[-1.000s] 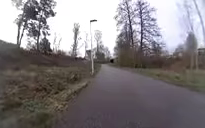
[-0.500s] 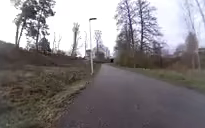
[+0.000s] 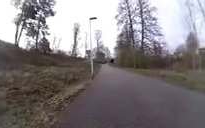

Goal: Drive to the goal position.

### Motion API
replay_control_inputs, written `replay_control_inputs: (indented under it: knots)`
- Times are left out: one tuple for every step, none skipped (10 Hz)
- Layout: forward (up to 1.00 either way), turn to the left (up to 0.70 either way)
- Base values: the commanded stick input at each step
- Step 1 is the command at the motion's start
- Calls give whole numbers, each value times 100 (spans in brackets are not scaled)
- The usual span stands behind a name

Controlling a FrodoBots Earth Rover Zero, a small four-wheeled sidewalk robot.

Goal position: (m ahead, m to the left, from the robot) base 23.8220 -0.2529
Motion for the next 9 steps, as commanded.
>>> replay_control_inputs:
  knots:
    - [70, 0]
    - [70, 0]
    - [70, 0]
    - [70, 0]
    - [70, 0]
    - [70, 0]
    - [70, 0]
    - [70, 0]
    - [70, 0]
